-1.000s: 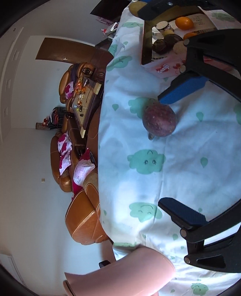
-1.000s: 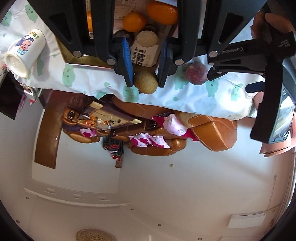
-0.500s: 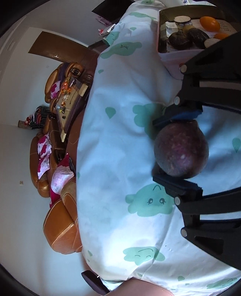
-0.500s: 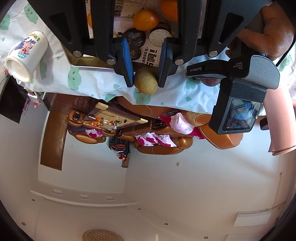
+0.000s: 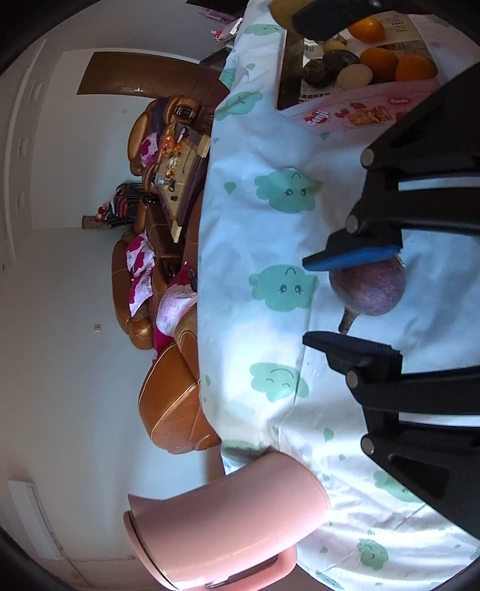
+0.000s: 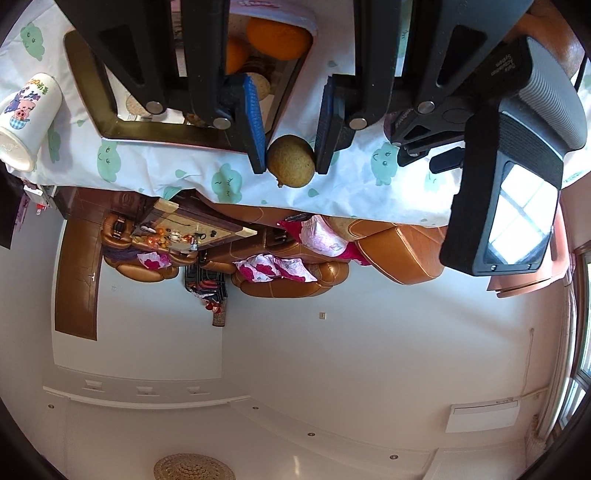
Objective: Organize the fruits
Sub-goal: 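Carry the passion fruit and yellow fruit over the pink tin with both tools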
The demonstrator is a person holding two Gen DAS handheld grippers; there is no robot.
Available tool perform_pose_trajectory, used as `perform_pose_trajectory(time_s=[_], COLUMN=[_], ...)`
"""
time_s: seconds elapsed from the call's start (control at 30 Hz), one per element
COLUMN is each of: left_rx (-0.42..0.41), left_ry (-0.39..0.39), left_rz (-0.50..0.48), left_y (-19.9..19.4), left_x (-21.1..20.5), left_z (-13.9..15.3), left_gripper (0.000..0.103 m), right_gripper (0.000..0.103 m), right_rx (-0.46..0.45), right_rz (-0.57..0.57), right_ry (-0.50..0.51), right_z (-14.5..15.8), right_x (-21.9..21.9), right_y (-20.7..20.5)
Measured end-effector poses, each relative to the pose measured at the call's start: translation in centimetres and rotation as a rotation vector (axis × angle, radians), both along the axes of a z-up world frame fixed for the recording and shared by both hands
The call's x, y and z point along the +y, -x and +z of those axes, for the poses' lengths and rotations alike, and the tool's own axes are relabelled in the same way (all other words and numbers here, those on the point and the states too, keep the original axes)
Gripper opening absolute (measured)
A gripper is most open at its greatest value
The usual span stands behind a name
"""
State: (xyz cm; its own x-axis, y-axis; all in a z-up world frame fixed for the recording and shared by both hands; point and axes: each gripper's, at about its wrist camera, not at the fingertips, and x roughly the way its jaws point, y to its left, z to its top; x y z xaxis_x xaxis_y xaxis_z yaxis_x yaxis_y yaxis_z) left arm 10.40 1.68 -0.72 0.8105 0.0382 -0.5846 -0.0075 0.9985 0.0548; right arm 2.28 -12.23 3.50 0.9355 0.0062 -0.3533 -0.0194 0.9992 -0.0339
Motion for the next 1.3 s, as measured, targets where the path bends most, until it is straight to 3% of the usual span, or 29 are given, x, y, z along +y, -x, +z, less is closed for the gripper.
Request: perform_pose_trajectory(time_s=[0.13,0.2,0.23,0.33,0.43,0.53,0.63,0.73,0.83,0.97,1.1,1.17,1.3], left_rx=[0.009,0.017,0.029,0.022,0.045,0.060,0.095,0.134,0.195,0.204,0.219,0.232,0.235], left_ry=[0.035,0.090,0.105,0.131,0.137,0.139,0.153,0.111,0.133,0.160,0.153,0.213,0.230], left_rz=[-0.013,-0.036,-0.034,-0.017,-0.038,-0.056,-0.081,-0.132,-0.179,-0.234,-0.268,-0.290,-0.293], left_y=[1.4,2.0,2.2,2.5,2.7,2.5,1.3,-0.3,-1.9,-2.0,-1.9,-2.2,-2.1], left_x=[1.6,3.2,3.8,5.9,6.8,6.5,5.2,2.2,-0.3,-1.9,-2.5,-2.1,-2.0], left_z=[-0.4,-0.5,-0.6,-0.3,-0.4,-0.5,-0.8,-1.6,-2.5,-2.9,-2.9,-3.0,-2.9], left_gripper=[0.036,0.047,0.059,0.063,0.082,0.090,0.091,0.092,0.092,0.068,0.061,0.054,0.053], right_gripper=[0.028,0.028,0.028,0.028,0.028,0.028,0.028,0.028,0.028,0.028,0.028,0.028,0.028], right_rx=[0.031,0.025,0.018,0.009,0.013,0.022,0.033,0.038,0.039,0.046,0.072,0.080,0.068], right_rz=[-0.006,-0.018,-0.024,-0.028,-0.020,-0.010,-0.006,-0.005,-0.009,-0.019,-0.015,-0.012,-0.018], right_ry=[-0.003,0.009,0.013,0.013,0.008,0.000,-0.014,-0.026,-0.032,-0.040,-0.057,-0.059,-0.046], right_z=[-0.8,-0.7,-0.7,-0.4,-0.4,-0.4,-0.4,-0.4,-0.4,-0.4,-0.7,-0.9,-0.8], right_x=[0.5,0.5,0.4,0.3,0.3,0.2,0.1,-0.1,-0.4,-0.7,-0.8,-0.7,-0.6], right_y=[0.8,1.7,2.1,2.8,2.7,2.6,2.5,2.5,2.4,2.2,1.7,1.6,1.8])
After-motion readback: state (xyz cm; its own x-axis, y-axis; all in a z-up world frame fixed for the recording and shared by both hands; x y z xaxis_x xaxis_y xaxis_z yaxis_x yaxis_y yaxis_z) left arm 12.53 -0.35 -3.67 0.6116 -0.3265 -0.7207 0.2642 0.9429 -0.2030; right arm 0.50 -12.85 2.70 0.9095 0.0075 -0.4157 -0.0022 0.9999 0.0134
